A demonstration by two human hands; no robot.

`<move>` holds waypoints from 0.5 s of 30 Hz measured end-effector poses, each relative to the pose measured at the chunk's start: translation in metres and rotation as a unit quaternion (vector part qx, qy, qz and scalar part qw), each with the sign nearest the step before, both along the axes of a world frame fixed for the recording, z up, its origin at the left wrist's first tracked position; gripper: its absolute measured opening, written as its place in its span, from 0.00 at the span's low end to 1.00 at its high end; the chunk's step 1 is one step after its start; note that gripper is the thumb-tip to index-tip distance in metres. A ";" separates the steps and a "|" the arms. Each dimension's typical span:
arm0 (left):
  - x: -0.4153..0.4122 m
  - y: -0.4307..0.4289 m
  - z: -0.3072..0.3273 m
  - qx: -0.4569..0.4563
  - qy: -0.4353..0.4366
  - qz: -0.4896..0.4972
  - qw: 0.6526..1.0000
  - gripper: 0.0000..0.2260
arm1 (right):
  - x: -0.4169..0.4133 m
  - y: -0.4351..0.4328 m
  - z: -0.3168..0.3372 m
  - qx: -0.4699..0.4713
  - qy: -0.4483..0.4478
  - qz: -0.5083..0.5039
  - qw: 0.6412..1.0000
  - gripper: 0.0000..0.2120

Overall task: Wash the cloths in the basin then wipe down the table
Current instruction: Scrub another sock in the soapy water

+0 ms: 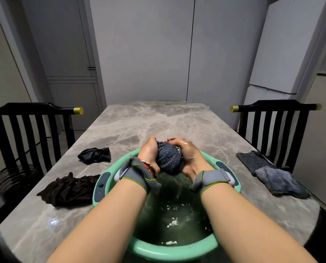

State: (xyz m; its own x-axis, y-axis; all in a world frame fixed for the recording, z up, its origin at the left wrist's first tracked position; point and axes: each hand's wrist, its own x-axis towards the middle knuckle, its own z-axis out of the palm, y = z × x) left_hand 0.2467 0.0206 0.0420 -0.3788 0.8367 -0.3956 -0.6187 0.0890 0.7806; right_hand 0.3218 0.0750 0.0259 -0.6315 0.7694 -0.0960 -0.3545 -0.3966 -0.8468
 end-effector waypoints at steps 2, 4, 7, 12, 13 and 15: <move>-0.001 -0.002 -0.006 -0.019 0.001 -0.024 1.000 0.21 | -0.001 0.000 0.000 0.063 0.010 -0.058 0.996 0.13; 0.000 -0.013 -0.008 -0.047 -0.002 -0.089 0.995 0.28 | -0.002 -0.004 0.000 0.117 0.005 -0.081 0.990 0.14; 0.001 -0.018 -0.012 -0.065 -0.023 -0.139 0.988 0.35 | -0.004 -0.007 0.001 0.153 -0.002 -0.107 0.982 0.14; 0.007 -0.010 -0.017 -0.068 0.027 -0.086 0.994 0.25 | -0.010 -0.013 0.004 0.111 0.014 -0.170 0.979 0.13; 0.008 -0.007 -0.019 -0.064 0.037 -0.073 0.995 0.24 | -0.010 -0.014 0.004 0.096 0.006 -0.183 0.978 0.13; 0.011 -0.006 -0.020 -0.058 0.070 -0.039 0.995 0.23 | -0.009 -0.014 0.005 0.060 -0.012 -0.209 0.976 0.16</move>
State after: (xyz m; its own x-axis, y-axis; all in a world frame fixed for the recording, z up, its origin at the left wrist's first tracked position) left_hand 0.2574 0.0148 0.0220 -0.3725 0.8178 -0.4387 -0.4925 0.2265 0.8403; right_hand 0.3125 0.0615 0.0307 -0.2583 0.9661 0.0004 -0.4438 -0.1183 -0.8883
